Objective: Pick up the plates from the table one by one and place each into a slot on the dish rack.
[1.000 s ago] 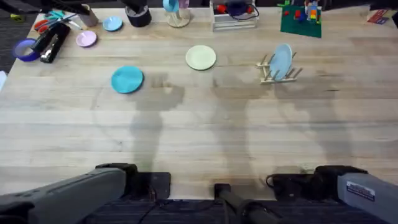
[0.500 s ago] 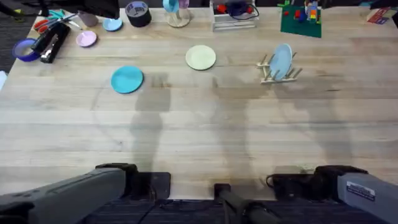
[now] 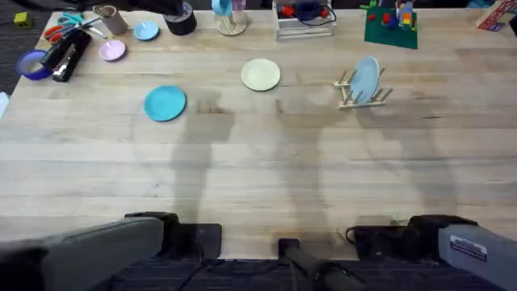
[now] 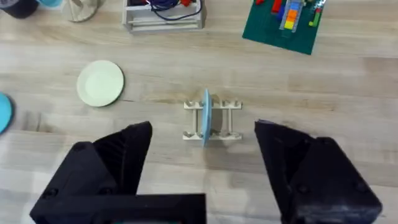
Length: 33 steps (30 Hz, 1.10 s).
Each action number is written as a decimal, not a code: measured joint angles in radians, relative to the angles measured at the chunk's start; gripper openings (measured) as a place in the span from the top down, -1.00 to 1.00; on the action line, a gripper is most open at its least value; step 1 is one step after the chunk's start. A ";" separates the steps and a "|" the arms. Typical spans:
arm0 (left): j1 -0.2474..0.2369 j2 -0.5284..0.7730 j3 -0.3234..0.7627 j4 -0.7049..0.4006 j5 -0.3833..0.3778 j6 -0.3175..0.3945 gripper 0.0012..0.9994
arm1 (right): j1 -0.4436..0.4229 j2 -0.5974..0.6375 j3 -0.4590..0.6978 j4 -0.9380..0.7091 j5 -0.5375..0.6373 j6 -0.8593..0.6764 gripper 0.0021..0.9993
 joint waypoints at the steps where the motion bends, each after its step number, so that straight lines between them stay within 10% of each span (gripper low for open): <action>1: 0.000 0.018 0.000 0.006 0.022 0.001 0.92 | 0.000 0.000 0.000 0.002 0.000 0.000 -0.99; 18: 0.000 0.391 0.001 0.166 0.322 0.043 0.92 | 0.000 0.000 0.000 0.002 0.000 0.000 -0.99; 33: 0.000 0.650 0.001 0.262 0.380 0.068 0.92 | 0.000 0.000 0.000 0.002 0.000 0.000 -0.99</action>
